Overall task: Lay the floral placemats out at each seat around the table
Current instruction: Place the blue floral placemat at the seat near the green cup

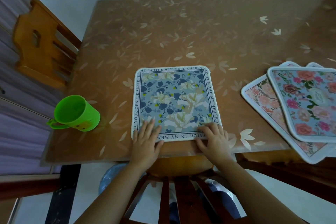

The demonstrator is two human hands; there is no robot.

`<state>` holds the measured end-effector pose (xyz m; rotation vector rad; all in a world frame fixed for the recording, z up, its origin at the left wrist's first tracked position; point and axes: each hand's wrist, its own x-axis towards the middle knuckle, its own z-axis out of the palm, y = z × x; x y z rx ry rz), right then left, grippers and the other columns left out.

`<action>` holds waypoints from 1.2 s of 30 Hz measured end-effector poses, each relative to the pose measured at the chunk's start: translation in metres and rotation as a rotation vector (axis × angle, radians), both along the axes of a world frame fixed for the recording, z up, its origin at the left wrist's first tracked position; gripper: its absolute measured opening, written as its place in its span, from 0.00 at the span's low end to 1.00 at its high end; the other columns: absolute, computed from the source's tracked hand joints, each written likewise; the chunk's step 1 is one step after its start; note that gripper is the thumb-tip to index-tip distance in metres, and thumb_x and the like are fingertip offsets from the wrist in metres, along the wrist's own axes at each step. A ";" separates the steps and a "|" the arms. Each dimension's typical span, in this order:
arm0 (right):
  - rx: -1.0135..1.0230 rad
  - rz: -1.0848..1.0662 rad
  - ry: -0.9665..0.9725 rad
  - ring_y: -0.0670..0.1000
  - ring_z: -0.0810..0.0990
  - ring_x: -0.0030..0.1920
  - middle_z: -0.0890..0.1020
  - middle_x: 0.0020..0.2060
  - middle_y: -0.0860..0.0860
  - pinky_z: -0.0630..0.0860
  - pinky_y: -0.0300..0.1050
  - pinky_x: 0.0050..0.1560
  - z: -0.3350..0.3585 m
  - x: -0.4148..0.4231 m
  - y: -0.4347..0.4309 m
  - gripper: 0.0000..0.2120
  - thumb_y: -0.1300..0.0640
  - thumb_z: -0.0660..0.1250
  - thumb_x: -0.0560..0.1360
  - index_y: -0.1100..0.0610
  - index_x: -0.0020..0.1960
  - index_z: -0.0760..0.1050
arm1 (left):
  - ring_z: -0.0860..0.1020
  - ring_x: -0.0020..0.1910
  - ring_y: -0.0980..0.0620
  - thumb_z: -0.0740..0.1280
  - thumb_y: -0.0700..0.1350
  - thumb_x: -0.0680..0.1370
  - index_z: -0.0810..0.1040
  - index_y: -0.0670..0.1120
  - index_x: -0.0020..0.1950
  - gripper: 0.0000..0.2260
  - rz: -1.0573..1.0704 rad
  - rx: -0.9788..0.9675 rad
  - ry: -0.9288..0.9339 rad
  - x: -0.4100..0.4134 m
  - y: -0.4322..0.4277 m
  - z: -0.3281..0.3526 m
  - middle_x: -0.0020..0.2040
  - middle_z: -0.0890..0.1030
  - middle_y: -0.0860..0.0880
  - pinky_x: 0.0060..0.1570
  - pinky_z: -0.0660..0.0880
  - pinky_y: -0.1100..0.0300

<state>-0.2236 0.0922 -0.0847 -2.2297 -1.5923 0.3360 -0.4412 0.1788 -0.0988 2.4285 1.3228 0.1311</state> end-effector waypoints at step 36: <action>-0.123 0.266 -0.185 0.51 0.41 0.74 0.48 0.75 0.43 0.41 0.66 0.69 -0.032 0.061 0.248 0.29 0.34 0.43 0.73 0.41 0.71 0.42 | 0.40 0.74 0.47 0.46 0.61 0.77 0.43 0.58 0.72 0.26 0.082 0.138 0.177 0.100 0.195 -0.022 0.76 0.44 0.52 0.68 0.42 0.36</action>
